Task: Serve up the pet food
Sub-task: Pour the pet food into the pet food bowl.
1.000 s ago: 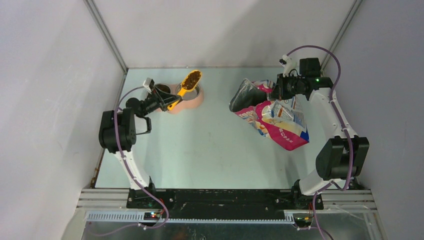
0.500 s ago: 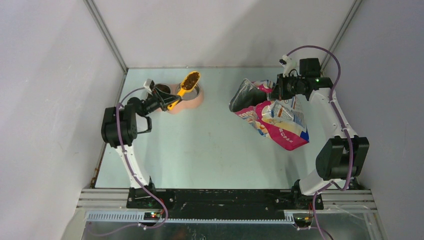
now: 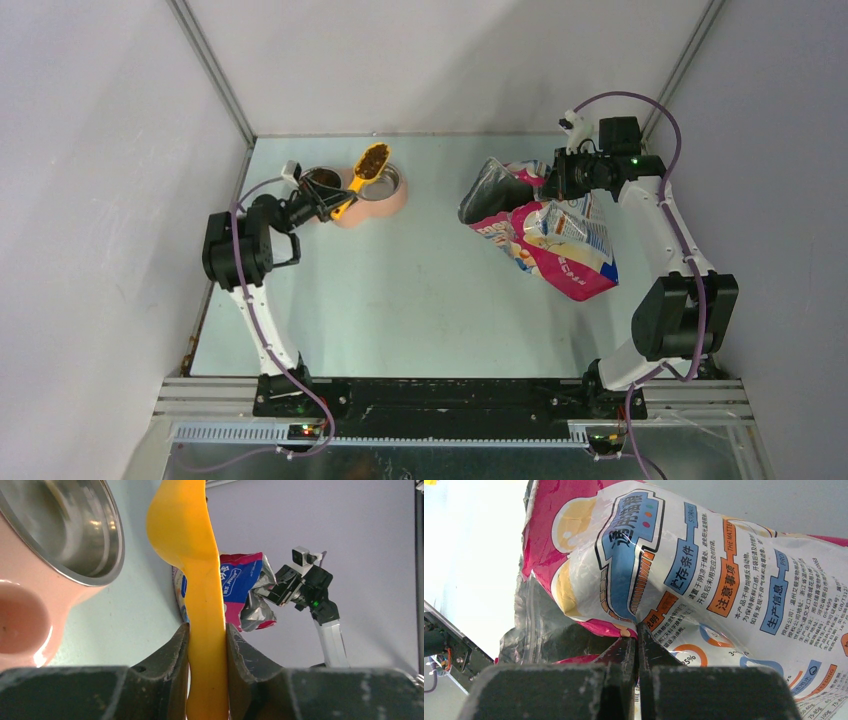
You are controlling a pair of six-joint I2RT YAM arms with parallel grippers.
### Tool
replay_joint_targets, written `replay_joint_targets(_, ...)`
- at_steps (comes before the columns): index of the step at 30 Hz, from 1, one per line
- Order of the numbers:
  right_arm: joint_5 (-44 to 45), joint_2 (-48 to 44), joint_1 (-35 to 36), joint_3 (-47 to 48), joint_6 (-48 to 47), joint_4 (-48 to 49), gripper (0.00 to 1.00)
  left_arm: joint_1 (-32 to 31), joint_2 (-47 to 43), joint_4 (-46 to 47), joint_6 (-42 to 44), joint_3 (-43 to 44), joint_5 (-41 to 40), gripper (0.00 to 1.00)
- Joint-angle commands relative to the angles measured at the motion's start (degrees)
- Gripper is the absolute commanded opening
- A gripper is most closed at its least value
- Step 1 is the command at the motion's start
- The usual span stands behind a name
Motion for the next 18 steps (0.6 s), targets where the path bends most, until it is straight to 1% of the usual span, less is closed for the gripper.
replay_joint_targets(1, 2.48, -1.76, -1.10, -0.09, -0.27, 2.43, 0.00, 0.49, 0.88, -1.15, 4.96, 2.42, -1.69, 0.00)
replay_joint_targets(9, 2.49, -1.65, -1.10, -0.12, -0.23, 2.50, 0.00, 0.69, 1.08, -9.71, 11.72, 2.95, -3.46, 0.00)
replay_joint_targets(18, 2.61, -1.72, -1.10, -0.23, -0.40, 2.42, 0.00, 0.75, 0.01, -17.87, 16.73, 3.31, -5.23, 0.00)
